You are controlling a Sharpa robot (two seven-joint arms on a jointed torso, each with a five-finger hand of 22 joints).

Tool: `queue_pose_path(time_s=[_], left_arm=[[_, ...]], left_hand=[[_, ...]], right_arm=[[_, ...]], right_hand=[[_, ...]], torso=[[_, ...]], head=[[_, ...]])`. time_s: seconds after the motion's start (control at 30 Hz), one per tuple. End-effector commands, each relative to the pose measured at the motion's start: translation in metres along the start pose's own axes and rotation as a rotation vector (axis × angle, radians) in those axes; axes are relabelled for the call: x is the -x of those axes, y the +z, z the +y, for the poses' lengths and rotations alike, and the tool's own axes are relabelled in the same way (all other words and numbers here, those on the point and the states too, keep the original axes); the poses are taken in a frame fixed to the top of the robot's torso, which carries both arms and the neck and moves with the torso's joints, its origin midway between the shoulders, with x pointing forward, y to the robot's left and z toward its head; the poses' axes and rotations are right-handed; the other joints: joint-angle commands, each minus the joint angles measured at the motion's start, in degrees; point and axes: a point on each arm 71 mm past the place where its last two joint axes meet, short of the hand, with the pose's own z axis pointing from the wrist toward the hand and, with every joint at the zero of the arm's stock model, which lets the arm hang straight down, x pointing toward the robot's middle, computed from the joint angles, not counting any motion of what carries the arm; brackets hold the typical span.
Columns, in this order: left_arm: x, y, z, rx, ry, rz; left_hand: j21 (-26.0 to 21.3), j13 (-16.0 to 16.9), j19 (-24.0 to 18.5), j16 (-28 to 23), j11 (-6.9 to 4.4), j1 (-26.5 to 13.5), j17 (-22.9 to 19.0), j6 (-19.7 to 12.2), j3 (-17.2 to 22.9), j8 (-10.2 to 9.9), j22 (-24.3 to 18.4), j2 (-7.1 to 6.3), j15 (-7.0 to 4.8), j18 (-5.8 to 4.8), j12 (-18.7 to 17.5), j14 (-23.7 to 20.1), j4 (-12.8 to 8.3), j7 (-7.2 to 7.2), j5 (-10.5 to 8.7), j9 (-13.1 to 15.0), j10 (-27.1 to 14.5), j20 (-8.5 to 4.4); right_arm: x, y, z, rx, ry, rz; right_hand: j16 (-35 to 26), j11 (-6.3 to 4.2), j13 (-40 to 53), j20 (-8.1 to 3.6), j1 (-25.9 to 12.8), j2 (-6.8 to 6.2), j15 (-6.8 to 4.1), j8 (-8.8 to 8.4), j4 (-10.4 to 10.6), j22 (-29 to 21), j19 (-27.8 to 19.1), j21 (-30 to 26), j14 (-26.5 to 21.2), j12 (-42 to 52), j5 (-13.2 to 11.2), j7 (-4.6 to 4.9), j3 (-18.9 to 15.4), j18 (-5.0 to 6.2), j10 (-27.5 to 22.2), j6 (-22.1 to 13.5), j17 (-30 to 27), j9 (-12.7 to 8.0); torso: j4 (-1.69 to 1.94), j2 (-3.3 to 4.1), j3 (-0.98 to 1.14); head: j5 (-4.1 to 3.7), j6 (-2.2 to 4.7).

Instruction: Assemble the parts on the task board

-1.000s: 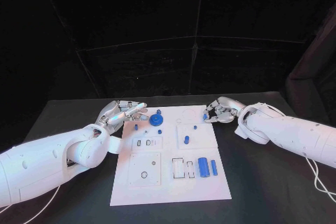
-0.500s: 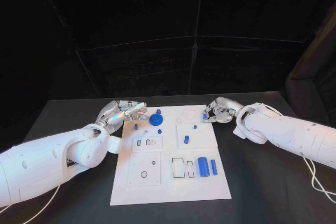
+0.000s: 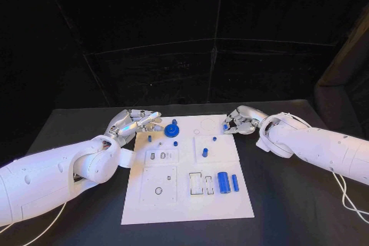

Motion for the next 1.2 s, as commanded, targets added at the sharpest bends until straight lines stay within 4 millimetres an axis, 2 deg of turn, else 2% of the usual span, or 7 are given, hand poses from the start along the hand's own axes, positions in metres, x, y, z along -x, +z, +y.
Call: queue_pose_path(time_s=[0.03, 0.3, 0.63, 0.77, 0.93, 1.03, 1.2], left_arm=[[-0.001, 0.0, -0.001, -0.004, -0.006, 0.008], [0.0, -0.002, -0.003, -0.005, -0.004, 0.004], [0.003, 0.0, -0.002, 0.001, -0.031, -0.018], [0.005, 0.001, -0.002, 0.002, -0.033, -0.024], [0.007, 0.003, -0.001, 0.001, -0.033, -0.032], [0.01, 0.004, -0.001, -0.002, -0.029, -0.039], [0.011, 0.005, -0.002, -0.004, -0.027, -0.044]], left_hand=[[-0.25, -0.09, 0.47, -0.39, 0.34, -0.03, 0.1, 0.22, -0.12, -0.25, -0.09, 0.7, 0.07, 0.31, -0.43, -0.21, -0.38, 0.26, -0.15, -0.07, 0.23, 0.09], [-0.25, -0.09, 0.47, -0.39, 0.34, -0.03, 0.1, 0.22, -0.12, -0.25, -0.09, 0.7, 0.07, 0.31, -0.43, -0.21, -0.38, 0.26, -0.15, -0.07, 0.23, 0.09], [-0.29, -0.09, 0.47, -0.42, 0.36, -0.03, 0.12, 0.22, -0.13, -0.28, -0.1, 0.73, 0.08, 0.31, -0.48, -0.23, -0.41, 0.27, -0.15, -0.07, 0.23, 0.1], [-0.29, -0.09, 0.47, -0.42, 0.36, -0.03, 0.12, 0.22, -0.13, -0.28, -0.1, 0.73, 0.08, 0.31, -0.48, -0.23, -0.41, 0.27, -0.15, -0.07, 0.23, 0.1], [-0.29, -0.09, 0.47, -0.42, 0.36, -0.03, 0.12, 0.22, -0.13, -0.28, -0.1, 0.73, 0.08, 0.31, -0.48, -0.23, -0.41, 0.27, -0.15, -0.07, 0.23, 0.1], [-0.31, -0.09, 0.48, -0.44, 0.36, -0.01, 0.14, 0.23, -0.12, -0.29, -0.11, 0.75, 0.08, 0.31, -0.5, -0.23, -0.43, 0.28, -0.15, -0.07, 0.24, 0.11], [-0.31, -0.09, 0.48, -0.44, 0.36, -0.01, 0.14, 0.23, -0.12, -0.29, -0.11, 0.75, 0.08, 0.31, -0.5, -0.23, -0.43, 0.28, -0.15, -0.07, 0.24, 0.11]], right_arm=[[0.006, -0.001, 0.005, 0.03, -0.023, -0.078], [0.006, -0.009, 0.026, 0.039, -0.008, -0.114], [-0.011, -0.003, 0.083, 0.076, 0.019, -0.085], [-0.022, 0.005, 0.103, 0.096, 0.023, -0.057], [-0.039, 0.018, 0.126, 0.128, 0.017, -0.012], [-0.056, 0.027, 0.142, 0.128, -0.003, 0.039], [-0.077, 0.033, 0.156, 0.119, -0.024, 0.089]], right_hand=[[0.22, -0.43, 2.58, -0.36, 0.25, 1.47, -0.42, 0.58, -0.05, 3.59, 1.09, 0.17, 4.44, 0.23, 0.07, -0.87, 0.43, -1.16, -0.01, 1.47, 7.03, 0.35], [0.32, -0.53, 2.42, -0.58, -0.55, 1.66, -0.58, 0.51, 0.25, 3.58, 1.11, 0.16, 4.5, 0.02, -0.22, -0.94, 0.74, -1.16, -0.04, 1.52, 7.33, 0.23], [0.28, -0.57, 2.21, -0.69, -1.44, 1.7, -0.64, 0.34, 0.65, 3.42, 1.06, 0.08, 4.49, -0.23, -0.37, -0.97, 0.89, -1.14, -0.1, 1.42, 7.27, 0.07], [0.25, -0.58, 2.18, -0.7, -1.45, 1.71, -0.64, 0.34, 0.66, 3.32, 1.02, 0.04, 4.48, -0.26, -0.36, -0.97, 0.91, -1.11, -0.12, 1.43, 7.2, 0.07], [0.2, -0.59, 2.05, -0.71, -1.47, 1.73, -0.65, 0.32, 0.65, 3.28, 1.01, 0.02, 4.45, -0.39, -0.29, -0.99, 0.97, -1.11, -0.2, 1.41, 7.08, 0.05], [0.15, -0.59, 1.93, -0.73, -1.58, 1.73, -0.67, 0.25, 0.67, 3.21, 0.98, -0.02, 4.42, -0.53, -0.16, -0.97, 1.05, -1.09, -0.28, 1.32, 6.97, 0.0], [0.09, -0.58, 1.74, -0.74, -1.7, 1.68, -0.67, 0.19, 0.7, 3.08, 0.93, -0.08, 4.4, -0.73, -0.11, -0.95, 1.07, -1.07, -0.41, 1.27, 6.85, -0.03]], torso=[[0.06, -0.06, -0.02], [-0.01, -0.19, -0.21], [0.0, -1.44, -0.87], [0.24, -2.0, -1.13], [0.58, -2.74, -1.46], [0.71, -3.06, -1.61], [1.02, -3.23, -1.74]], head=[[0.08, -0.02], [0.36, 0.23], [0.99, -0.24], [1.65, -0.72], [2.66, -1.74], [3.21, -2.25], [3.4, -2.86]])
